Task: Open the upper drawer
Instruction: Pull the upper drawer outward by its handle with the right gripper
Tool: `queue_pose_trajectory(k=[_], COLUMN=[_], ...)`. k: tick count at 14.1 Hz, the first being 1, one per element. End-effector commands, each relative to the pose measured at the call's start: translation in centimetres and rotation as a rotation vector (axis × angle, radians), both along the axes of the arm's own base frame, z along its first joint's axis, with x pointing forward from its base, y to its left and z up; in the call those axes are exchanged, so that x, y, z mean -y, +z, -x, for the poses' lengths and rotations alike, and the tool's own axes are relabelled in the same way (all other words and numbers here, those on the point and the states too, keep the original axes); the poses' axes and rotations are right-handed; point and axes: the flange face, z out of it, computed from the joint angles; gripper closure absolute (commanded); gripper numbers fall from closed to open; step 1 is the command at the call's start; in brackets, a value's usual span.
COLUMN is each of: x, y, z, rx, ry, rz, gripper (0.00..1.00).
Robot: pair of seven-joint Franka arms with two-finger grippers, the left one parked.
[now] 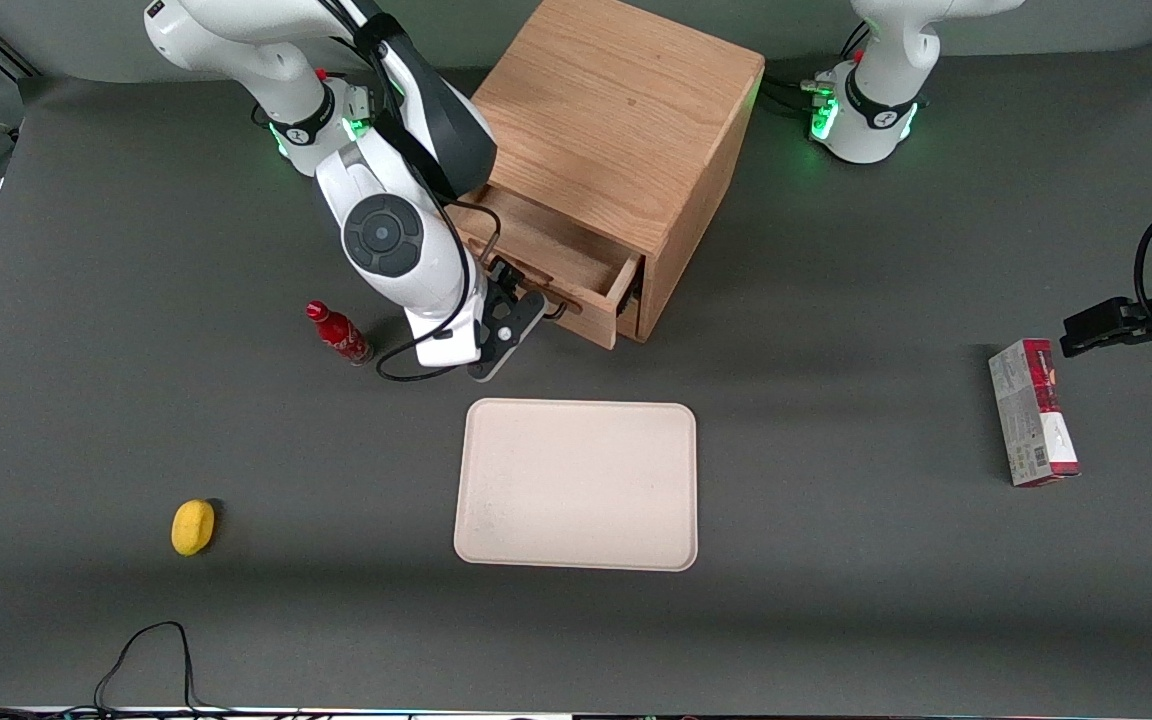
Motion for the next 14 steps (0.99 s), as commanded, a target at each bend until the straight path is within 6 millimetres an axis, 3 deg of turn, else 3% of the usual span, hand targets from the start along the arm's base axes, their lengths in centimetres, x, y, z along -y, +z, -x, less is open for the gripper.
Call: queue_pose_trajectory(k=[1,8,14], x=[-0.1,4.3,5.6], y=[0.1,0.0,-0.8], z=[-2.1,-7.2,-8.9], rx=[-0.006,-0.068,-0.064], ry=[0.032,0.001,-0.004], rz=[-0.008,0.003,0.004], gripper=[0.00,0.00,0.00])
